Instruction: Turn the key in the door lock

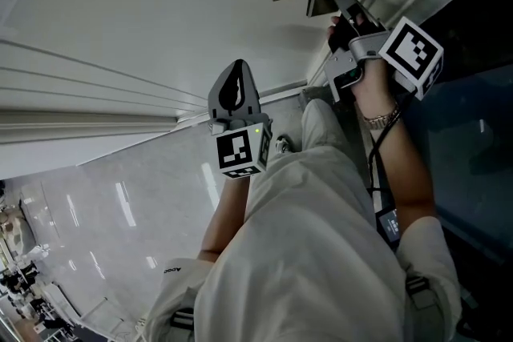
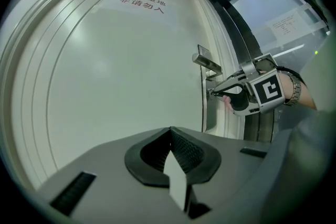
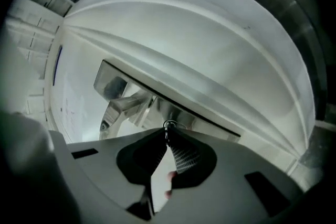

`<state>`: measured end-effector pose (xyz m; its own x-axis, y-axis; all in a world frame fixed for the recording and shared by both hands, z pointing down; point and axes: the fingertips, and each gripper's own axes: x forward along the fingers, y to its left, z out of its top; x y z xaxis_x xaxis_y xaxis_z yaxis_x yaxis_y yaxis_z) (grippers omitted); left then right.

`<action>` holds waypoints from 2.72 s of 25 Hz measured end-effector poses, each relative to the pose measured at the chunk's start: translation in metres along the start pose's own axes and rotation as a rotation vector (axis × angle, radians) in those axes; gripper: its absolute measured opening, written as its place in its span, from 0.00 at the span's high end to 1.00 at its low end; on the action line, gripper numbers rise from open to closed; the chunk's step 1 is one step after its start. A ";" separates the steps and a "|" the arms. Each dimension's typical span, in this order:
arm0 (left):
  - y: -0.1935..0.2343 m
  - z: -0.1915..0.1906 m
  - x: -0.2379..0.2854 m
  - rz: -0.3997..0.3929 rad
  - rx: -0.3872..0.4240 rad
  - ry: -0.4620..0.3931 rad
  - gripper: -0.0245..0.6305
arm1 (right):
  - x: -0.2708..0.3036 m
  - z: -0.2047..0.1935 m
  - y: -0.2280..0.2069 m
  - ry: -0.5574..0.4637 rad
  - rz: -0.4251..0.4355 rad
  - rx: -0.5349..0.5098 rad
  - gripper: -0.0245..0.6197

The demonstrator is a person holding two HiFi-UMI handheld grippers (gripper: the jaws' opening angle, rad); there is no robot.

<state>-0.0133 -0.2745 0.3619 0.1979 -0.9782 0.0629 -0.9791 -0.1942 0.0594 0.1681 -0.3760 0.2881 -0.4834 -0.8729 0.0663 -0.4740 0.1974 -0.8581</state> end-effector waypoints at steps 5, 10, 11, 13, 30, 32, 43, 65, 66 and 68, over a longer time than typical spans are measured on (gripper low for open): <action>-0.002 -0.002 0.000 -0.003 0.001 0.002 0.95 | 0.001 0.000 -0.004 -0.021 0.039 0.188 0.92; -0.001 -0.002 -0.002 0.001 0.004 0.002 0.95 | 0.001 -0.002 -0.004 -0.038 0.066 0.360 0.91; -0.001 -0.002 -0.003 0.002 0.004 0.002 0.95 | 0.001 -0.002 -0.005 -0.040 0.071 0.379 0.90; -0.001 -0.003 -0.003 0.005 0.004 0.003 0.95 | 0.001 -0.001 -0.005 -0.043 0.081 0.364 0.90; 0.001 -0.020 0.000 0.009 0.010 0.039 0.95 | -0.021 -0.045 -0.023 0.099 0.159 -0.150 0.83; -0.008 -0.042 -0.004 0.004 0.019 0.058 0.95 | -0.036 -0.063 -0.054 0.112 0.120 -0.206 0.83; -0.046 -0.094 -0.020 -0.098 0.066 0.175 0.95 | -0.081 -0.149 -0.102 0.266 0.076 -0.695 0.92; -0.081 -0.109 -0.048 -0.235 0.101 0.168 0.95 | -0.130 -0.197 -0.091 0.464 0.320 -0.920 0.96; -0.082 -0.110 -0.046 -0.238 0.100 0.167 0.95 | -0.130 -0.198 -0.091 0.472 0.329 -0.928 0.96; -0.083 -0.110 -0.046 -0.241 0.100 0.164 0.95 | -0.131 -0.198 -0.088 0.473 0.337 -0.950 0.96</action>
<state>0.0642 -0.2056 0.4636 0.4220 -0.8796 0.2197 -0.9010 -0.4338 -0.0059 0.1273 -0.1905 0.4555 -0.8294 -0.4922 0.2643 -0.5385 0.8302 -0.1439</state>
